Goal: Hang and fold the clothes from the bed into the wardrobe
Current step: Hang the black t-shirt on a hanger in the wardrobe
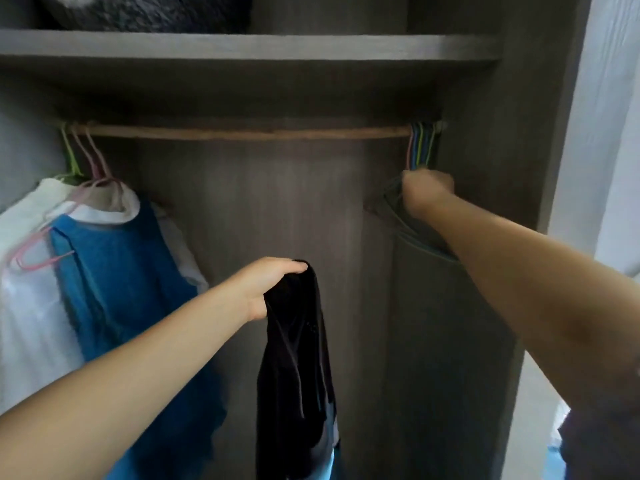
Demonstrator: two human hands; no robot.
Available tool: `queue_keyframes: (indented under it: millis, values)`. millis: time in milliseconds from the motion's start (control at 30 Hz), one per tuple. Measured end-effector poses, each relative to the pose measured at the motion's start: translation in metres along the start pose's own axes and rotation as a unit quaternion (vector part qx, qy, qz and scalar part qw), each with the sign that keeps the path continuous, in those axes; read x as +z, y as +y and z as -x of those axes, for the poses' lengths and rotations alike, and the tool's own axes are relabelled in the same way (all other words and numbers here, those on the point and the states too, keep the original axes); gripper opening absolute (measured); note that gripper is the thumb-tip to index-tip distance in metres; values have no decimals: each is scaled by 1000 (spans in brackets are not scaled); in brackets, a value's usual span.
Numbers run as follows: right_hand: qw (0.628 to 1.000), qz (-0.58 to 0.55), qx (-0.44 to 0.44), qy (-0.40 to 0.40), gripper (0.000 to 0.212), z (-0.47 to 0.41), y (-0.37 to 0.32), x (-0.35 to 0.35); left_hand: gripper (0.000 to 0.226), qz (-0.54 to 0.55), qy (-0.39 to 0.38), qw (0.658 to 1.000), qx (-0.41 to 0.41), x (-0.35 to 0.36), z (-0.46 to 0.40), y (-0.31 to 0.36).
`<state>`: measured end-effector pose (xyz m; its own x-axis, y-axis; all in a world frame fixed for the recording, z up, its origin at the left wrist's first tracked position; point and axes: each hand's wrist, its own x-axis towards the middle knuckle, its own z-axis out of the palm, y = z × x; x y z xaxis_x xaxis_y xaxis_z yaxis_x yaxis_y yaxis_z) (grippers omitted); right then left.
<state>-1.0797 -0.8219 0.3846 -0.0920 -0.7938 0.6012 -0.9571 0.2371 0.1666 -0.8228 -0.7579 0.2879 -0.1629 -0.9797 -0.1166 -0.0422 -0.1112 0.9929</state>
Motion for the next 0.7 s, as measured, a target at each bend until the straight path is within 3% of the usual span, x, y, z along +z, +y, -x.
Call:
queue_keyframes:
  millis: [333, 700]
  values:
    - [986, 162, -7, 31, 33, -61, 8, 37, 11, 59, -46, 997, 13, -15, -44, 4]
    - [962, 274, 10, 2, 36, -76, 0, 38, 11, 55, -88, 994, -44, -49, -59, -11]
